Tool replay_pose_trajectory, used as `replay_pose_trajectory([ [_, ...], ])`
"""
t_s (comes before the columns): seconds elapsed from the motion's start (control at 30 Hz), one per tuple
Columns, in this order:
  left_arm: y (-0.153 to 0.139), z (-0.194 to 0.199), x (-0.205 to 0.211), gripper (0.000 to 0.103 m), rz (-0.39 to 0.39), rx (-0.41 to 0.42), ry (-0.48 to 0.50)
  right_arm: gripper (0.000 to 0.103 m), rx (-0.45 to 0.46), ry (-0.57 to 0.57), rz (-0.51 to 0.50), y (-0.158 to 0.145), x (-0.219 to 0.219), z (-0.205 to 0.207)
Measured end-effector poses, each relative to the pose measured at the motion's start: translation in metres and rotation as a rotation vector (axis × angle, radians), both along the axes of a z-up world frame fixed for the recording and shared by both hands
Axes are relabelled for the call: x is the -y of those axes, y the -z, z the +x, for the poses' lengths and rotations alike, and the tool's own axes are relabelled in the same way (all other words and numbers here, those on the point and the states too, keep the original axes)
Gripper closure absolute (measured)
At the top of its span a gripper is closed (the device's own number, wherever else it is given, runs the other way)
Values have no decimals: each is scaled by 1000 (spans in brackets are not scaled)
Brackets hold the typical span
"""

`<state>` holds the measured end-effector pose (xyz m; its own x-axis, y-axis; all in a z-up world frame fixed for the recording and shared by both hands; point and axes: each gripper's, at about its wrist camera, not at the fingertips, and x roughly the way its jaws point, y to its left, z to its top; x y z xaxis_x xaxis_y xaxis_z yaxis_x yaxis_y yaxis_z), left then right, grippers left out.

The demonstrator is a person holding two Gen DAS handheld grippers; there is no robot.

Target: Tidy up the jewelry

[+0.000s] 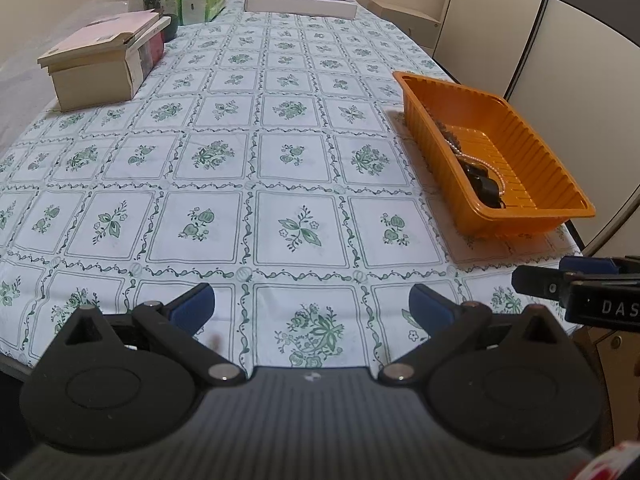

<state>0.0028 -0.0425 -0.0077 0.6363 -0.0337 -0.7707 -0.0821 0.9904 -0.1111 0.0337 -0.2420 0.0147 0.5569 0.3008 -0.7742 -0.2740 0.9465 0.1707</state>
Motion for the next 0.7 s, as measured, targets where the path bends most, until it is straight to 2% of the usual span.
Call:
replay_pose_trajectory([
  [0.7, -2, 1, 0, 0, 1, 4, 2, 33, 7, 2, -6, -1, 2, 2],
])
